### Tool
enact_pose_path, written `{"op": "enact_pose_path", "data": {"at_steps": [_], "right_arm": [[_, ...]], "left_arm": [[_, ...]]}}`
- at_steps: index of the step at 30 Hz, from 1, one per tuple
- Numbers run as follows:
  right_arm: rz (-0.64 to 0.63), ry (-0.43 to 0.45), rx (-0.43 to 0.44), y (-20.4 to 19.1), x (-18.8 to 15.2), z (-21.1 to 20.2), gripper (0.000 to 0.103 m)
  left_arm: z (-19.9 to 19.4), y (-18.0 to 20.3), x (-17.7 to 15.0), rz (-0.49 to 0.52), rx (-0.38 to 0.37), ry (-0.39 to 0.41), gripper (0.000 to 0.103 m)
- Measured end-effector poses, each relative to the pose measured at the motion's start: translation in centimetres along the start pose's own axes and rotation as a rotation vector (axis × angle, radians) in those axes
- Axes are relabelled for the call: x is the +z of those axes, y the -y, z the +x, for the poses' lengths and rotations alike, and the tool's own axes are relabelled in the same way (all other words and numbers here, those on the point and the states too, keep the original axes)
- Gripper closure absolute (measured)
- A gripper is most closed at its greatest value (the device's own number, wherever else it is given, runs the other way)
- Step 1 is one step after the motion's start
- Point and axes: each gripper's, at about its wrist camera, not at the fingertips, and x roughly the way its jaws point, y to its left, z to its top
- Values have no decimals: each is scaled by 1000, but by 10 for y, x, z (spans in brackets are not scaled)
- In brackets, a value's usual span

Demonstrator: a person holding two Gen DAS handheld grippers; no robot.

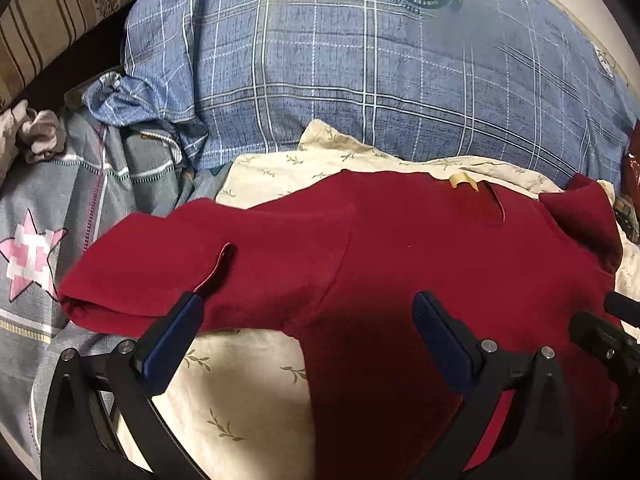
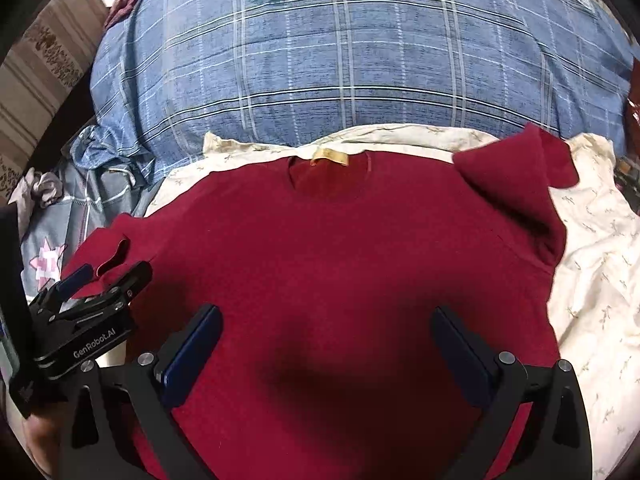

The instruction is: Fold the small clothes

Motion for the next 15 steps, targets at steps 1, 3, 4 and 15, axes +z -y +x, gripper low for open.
{"op": "enact_pose_path", "data": {"at_steps": [1, 3, 4, 15], "right_arm": [[-6, 11, -8, -3, 2, 0, 1], [-20, 24, -15, -6, 4, 2, 0], [-23, 24, -11, -6, 5, 3, 0], [1, -13, -9, -4, 3, 11, 0]], "left_arm": [[1, -1, 0, -5, -3, -2, 0], [2, -3, 1, -8, -2, -3, 0], [3, -3, 1, -7, 0, -2, 0], [8, 5, 0, 35, 2, -3, 0]]}}
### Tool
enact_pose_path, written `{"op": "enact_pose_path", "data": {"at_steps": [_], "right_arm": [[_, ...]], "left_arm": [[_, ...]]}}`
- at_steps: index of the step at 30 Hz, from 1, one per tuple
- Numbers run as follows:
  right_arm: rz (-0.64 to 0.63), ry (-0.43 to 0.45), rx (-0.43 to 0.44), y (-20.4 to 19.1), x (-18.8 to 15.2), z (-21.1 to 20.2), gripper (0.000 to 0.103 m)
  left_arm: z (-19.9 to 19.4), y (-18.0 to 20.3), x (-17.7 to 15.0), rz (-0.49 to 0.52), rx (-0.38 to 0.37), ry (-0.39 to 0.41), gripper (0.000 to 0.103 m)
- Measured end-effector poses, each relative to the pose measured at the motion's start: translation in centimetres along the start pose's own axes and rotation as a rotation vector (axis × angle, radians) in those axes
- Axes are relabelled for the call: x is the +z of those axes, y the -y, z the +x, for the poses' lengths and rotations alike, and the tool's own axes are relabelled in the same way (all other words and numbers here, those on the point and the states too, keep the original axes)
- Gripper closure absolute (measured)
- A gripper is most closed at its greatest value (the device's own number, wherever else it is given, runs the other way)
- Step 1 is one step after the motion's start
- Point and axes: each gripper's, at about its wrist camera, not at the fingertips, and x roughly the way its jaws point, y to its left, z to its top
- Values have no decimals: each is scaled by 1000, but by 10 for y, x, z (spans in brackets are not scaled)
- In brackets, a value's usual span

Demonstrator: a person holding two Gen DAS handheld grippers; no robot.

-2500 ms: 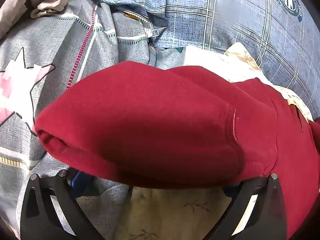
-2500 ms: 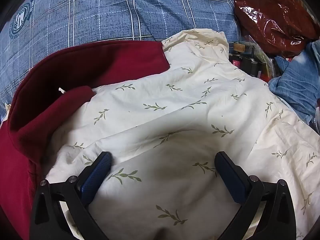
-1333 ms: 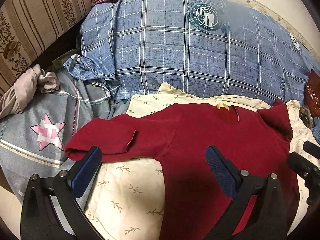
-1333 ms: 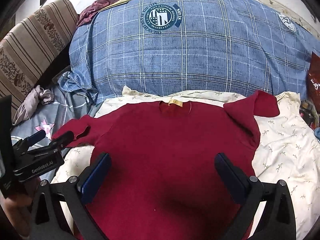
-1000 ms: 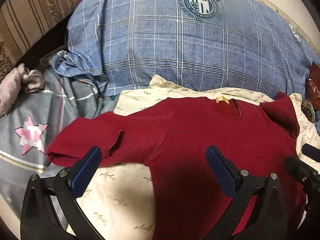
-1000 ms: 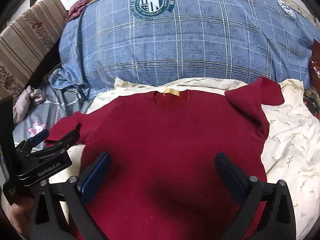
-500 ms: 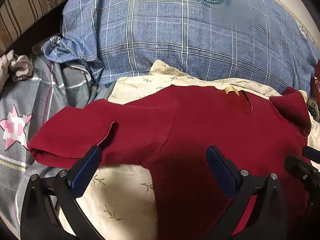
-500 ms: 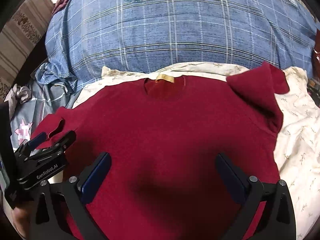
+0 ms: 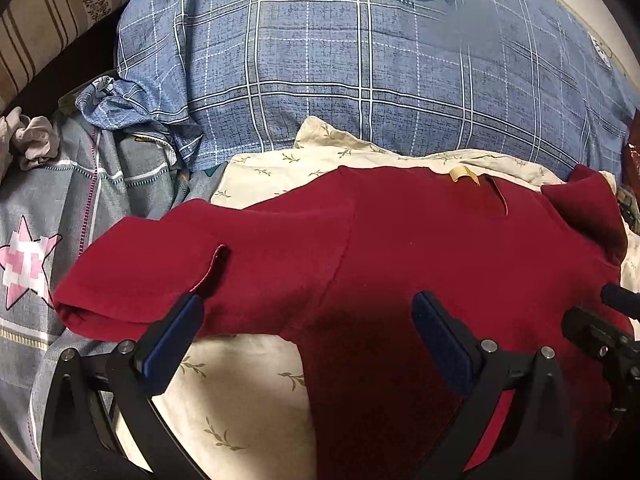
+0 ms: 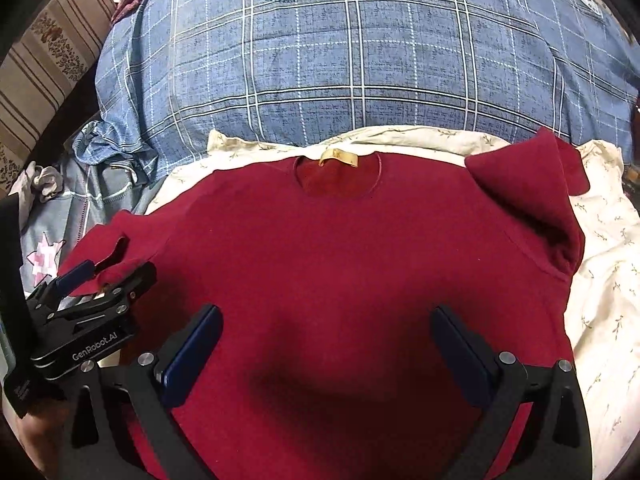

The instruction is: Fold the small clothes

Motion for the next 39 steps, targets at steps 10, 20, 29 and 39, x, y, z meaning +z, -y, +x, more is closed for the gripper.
{"op": "enact_pose_path", "data": {"at_steps": [10, 20, 29, 39], "right_arm": [[1, -3, -26, 2, -1, 4, 0], [3, -7, -50, 0, -2, 10, 0], [7, -8, -46, -2, -2, 12, 0], [10, -14, -44, -5, -2, 16, 0]], "left_arm": [[4, 1, -1, -3, -5, -6, 0], [4, 2, -1, 7, -11, -5, 0], [2, 4, 0, 19, -7, 5, 0], [0, 4, 1, 23, -3, 15, 0]]}}
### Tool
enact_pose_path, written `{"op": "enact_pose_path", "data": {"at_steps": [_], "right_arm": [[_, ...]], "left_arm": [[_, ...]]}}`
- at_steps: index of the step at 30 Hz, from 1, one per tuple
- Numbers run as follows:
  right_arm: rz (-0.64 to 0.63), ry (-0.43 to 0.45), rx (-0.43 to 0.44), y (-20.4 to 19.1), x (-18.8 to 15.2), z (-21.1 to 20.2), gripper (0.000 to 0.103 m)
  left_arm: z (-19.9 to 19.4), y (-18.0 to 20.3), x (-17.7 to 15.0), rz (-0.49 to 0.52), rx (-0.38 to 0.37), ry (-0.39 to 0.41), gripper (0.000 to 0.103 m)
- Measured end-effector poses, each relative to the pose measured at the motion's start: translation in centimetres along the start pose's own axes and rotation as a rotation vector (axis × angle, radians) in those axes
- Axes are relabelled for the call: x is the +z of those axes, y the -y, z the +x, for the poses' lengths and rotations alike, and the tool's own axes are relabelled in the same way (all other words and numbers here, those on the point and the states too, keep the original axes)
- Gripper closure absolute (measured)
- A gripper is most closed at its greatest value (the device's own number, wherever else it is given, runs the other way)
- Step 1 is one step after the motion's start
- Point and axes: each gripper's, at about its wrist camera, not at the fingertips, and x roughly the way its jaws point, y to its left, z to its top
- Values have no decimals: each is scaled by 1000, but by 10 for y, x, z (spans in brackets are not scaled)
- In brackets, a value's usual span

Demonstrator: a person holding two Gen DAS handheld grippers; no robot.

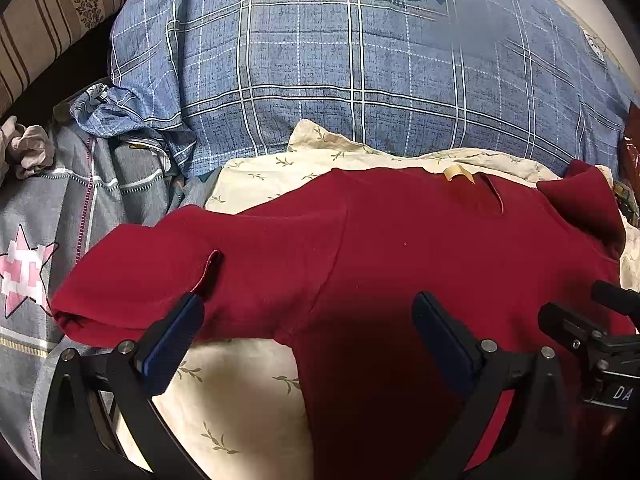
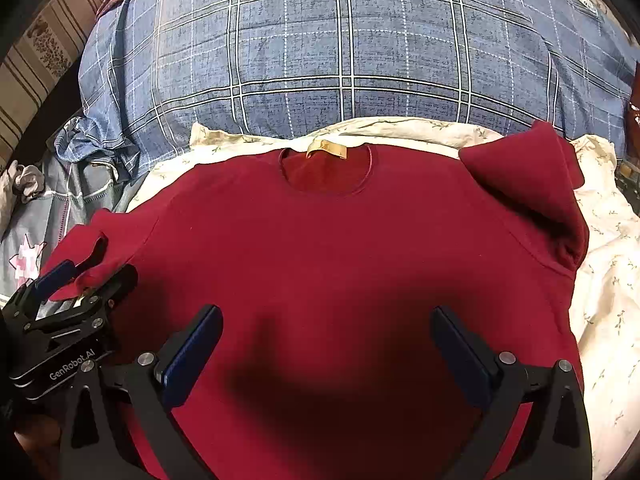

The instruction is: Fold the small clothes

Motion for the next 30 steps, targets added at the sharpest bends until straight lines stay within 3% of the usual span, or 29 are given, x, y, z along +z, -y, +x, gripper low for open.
{"op": "enact_pose_path", "data": {"at_steps": [30], "right_arm": [[-27, -30, 43, -20, 3, 12, 0]], "left_arm": [[0, -18, 6, -25, 28, 2, 0]]}}
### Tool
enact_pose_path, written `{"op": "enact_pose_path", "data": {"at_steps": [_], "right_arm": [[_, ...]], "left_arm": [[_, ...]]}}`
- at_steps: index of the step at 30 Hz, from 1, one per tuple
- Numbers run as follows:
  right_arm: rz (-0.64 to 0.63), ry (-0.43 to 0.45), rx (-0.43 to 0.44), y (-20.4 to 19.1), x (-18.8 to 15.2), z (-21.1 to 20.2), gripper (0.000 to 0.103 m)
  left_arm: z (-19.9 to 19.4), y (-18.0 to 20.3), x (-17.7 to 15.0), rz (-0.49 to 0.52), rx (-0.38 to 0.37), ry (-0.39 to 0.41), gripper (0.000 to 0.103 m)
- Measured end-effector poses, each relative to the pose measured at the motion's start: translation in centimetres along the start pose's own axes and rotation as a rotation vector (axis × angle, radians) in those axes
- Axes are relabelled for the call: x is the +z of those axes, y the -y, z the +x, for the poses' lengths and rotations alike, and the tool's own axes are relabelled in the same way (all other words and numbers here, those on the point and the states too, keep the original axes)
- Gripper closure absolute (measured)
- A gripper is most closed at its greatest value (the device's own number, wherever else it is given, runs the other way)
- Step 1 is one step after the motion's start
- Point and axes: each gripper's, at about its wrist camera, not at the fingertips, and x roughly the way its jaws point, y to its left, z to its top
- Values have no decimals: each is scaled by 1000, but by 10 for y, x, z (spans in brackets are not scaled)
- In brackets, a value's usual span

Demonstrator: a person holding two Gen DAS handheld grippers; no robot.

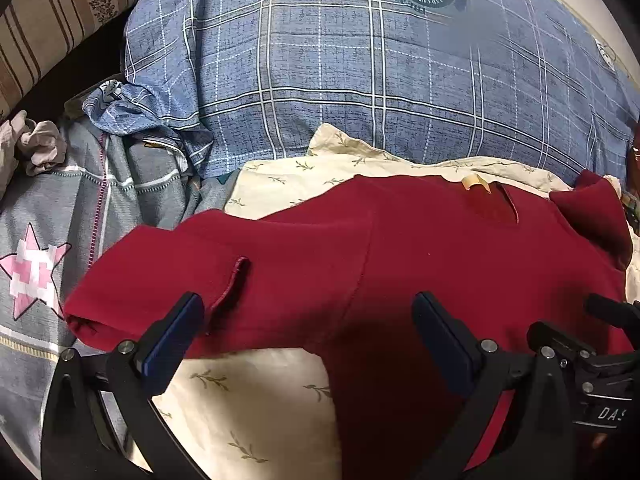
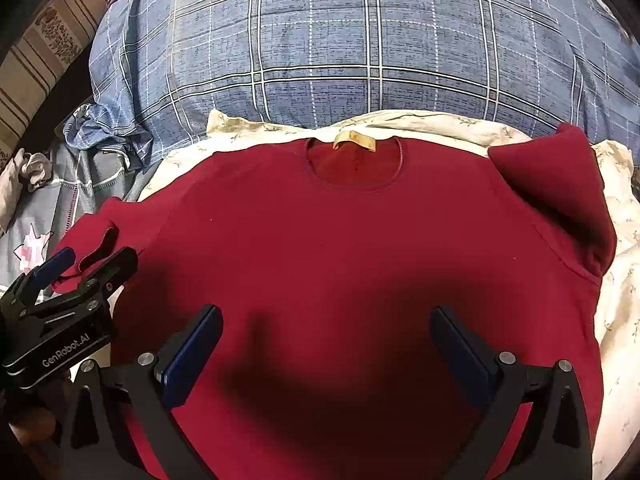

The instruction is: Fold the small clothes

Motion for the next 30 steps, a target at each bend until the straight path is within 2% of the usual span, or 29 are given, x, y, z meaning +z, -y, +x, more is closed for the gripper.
{"op": "enact_pose_path", "data": {"at_steps": [4, 11, 17, 19, 22, 24, 26, 27, 28, 30], "right_arm": [[-12, 6, 45, -10, 6, 0, 0], [-54, -1, 158, -40, 16, 6, 1], [-131, 22, 198, -65, 19, 9, 1], [-153, 14, 217, -72, 22, 10, 1], [-168, 17, 251, -84, 27, 9, 1], [-207, 21, 301, -99, 31, 10, 7], [-252, 1, 337, -116, 34, 17, 34], [-272, -19, 356, -126, 36, 22, 41], [-279, -29, 372, -132, 37, 26, 45], [-271, -46, 406, -146, 41, 38, 44]], "left_arm": [[-3, -20, 7, -28, 47, 23, 0], [4, -58, 10, -142, 80, -9, 0], [5, -61, 11, -124, 99, -11, 0], [4, -69, 14, -123, 137, -9, 0], [-3, -95, 16, -181, 233, 18, 0], [-7, -115, 15, -241, 276, 16, 0], [-9, -131, 12, -296, 293, 9, 0], [-9, -139, 11, -329, 299, 6, 0], [-10, -143, 9, -349, 300, 5, 0], [-10, -150, 8, -377, 312, 6, 0]]}}
